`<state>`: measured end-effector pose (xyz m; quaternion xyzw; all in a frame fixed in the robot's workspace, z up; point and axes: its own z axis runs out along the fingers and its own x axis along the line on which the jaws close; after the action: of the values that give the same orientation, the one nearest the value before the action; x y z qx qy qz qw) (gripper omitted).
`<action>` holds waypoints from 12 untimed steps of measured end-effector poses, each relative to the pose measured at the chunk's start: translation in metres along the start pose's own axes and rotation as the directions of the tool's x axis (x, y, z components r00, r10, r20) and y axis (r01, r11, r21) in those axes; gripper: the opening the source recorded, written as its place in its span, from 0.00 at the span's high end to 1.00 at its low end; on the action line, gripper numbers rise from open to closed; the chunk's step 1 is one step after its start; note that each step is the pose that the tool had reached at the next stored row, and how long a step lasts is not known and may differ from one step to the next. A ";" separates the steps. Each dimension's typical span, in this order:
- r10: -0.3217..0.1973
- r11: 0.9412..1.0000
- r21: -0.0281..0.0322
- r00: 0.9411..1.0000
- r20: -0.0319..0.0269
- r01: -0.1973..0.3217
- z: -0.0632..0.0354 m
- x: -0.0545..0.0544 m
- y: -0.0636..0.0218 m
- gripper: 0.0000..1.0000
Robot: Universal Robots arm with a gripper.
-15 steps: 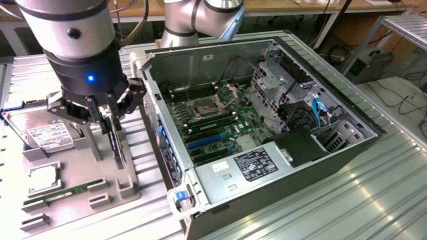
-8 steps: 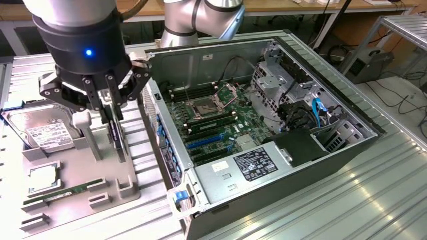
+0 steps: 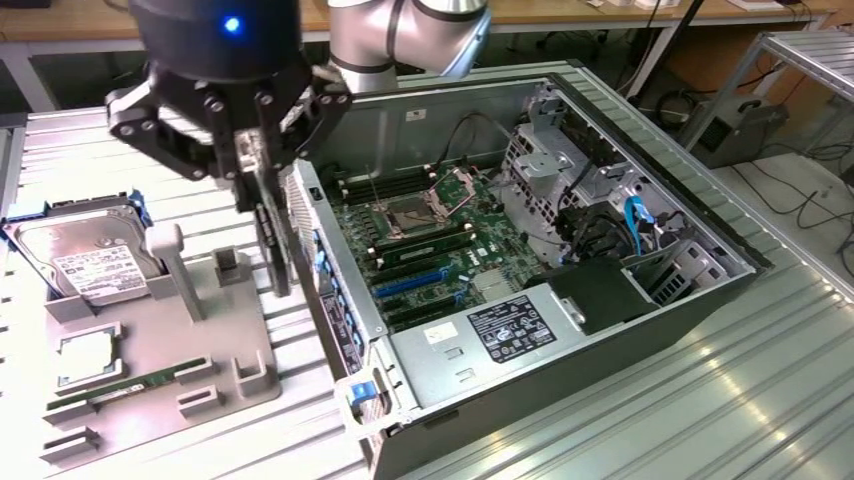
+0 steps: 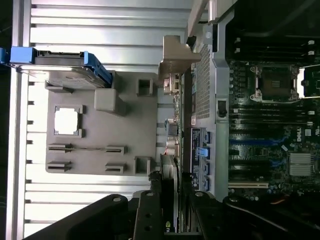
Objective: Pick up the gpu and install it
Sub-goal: 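Pick up the gpu and move the gpu toward the slot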
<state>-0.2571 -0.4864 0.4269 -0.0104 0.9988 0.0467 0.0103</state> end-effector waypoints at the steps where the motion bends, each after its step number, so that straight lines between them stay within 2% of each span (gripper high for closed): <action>1: 0.000 1.000 -0.005 1.000 0.000 0.000 -0.0066 -0.008 -0.0011 0.74; 3: 0.000 1.000 -0.011 1.000 -0.001 0.000 -0.0141 -0.022 -0.0017 0.74; 6: 0.000 1.000 -0.020 1.000 -0.001 0.000 -0.0184 -0.042 -0.0020 0.74; 8: 0.000 1.000 -0.022 1.000 -0.001 0.000 -0.0188 -0.051 -0.0021 0.74; 9: 0.001 1.000 -0.023 1.000 -0.001 -0.001 -0.0186 -0.061 -0.0023 0.74; 12: 0.001 1.000 -0.023 1.000 -0.002 -0.001 -0.0183 -0.077 -0.0027 0.74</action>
<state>-0.1801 -0.4892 0.4465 -0.0102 0.9982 0.0580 0.0091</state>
